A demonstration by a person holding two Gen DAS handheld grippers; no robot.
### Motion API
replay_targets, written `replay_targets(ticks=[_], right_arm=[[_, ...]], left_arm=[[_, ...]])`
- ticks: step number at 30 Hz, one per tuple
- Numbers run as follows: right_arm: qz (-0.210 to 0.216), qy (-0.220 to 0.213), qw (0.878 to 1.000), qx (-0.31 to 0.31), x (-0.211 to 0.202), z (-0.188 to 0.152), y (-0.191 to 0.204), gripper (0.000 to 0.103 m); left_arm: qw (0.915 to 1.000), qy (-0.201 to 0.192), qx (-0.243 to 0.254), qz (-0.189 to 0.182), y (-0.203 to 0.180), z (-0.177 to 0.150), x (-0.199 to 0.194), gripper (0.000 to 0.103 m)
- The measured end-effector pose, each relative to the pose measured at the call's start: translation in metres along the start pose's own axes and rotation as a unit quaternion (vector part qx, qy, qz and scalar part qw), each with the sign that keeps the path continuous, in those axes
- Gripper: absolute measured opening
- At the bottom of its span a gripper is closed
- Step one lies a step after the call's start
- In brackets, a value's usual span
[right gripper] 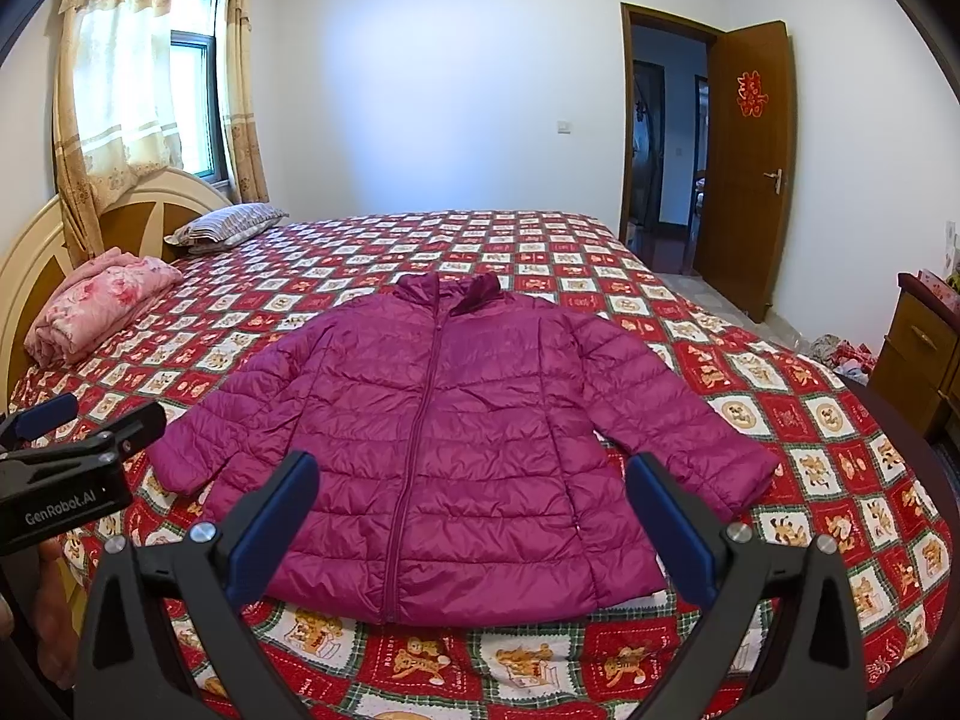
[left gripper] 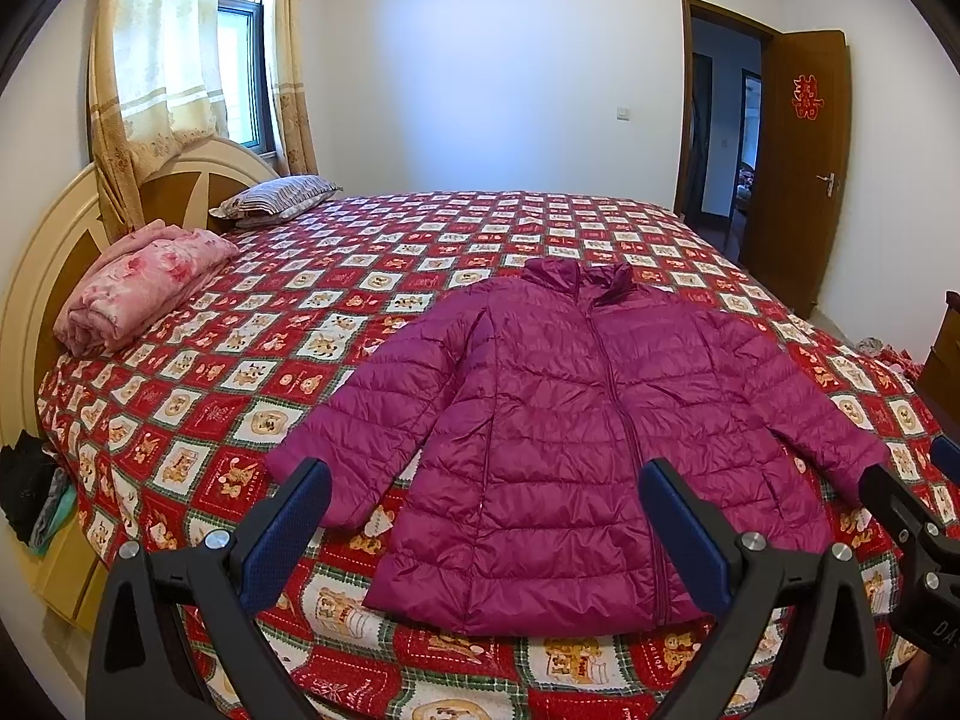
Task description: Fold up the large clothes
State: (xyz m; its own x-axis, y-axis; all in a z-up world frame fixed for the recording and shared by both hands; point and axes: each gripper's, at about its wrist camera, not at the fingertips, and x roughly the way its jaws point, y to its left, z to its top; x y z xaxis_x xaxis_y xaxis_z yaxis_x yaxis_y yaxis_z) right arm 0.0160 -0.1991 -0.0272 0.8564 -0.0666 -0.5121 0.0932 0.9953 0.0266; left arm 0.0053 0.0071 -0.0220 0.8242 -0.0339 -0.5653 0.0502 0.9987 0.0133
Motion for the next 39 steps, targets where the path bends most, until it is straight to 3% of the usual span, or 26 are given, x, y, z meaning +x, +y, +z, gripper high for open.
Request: replay_targets(ticks=[10, 14, 22, 27, 29, 32, 36, 38, 39], right_arm=[[0.008, 0.008, 1.000, 0.012, 0.006, -0.005, 0.000, 0.103], [0.021, 0.029, 0.999, 0.034, 0.028, -0.006, -0.017, 0.103], [-0.043, 0.060, 0.992, 0.102, 0.080, -0.014, -0.098, 0.103], [-0.102, 0.091, 0.975, 0.173, 0.112, -0.028, -0.168, 0.103], [-0.107, 0.105, 0.968, 0.203, 0.126, -0.031, -0.195, 0.103], [-0.107, 0.119, 0.958, 0.237, 0.143, -0.035, -0.223, 0.099], [-0.109, 0.140, 0.953, 0.246, 0.167, -0.041, -0.241, 0.081], [-0.109, 0.144, 0.953, 0.243, 0.174, -0.045, -0.246, 0.077], [-0.113, 0.137, 0.956, 0.234, 0.172, -0.044, -0.245, 0.062]], left_arm=[[0.9998, 0.021, 0.008, 0.000, -0.002, 0.003, 0.016, 0.102], [0.9986, 0.041, 0.032, 0.002, -0.006, 0.000, 0.046, 0.102], [0.9963, 0.063, 0.057, 0.016, -0.007, 0.009, 0.104, 0.102], [0.9962, 0.067, 0.048, 0.028, -0.001, 0.030, 0.148, 0.102], [0.9958, 0.070, 0.049, 0.032, -0.002, 0.034, 0.160, 0.102], [0.9944, 0.063, 0.071, 0.046, -0.011, 0.040, 0.186, 0.102], [0.9918, 0.082, 0.079, 0.058, -0.009, 0.045, 0.221, 0.102], [0.9900, 0.094, 0.080, 0.068, -0.005, 0.045, 0.235, 0.102], [0.9891, 0.099, 0.082, 0.071, -0.003, 0.044, 0.240, 0.102]])
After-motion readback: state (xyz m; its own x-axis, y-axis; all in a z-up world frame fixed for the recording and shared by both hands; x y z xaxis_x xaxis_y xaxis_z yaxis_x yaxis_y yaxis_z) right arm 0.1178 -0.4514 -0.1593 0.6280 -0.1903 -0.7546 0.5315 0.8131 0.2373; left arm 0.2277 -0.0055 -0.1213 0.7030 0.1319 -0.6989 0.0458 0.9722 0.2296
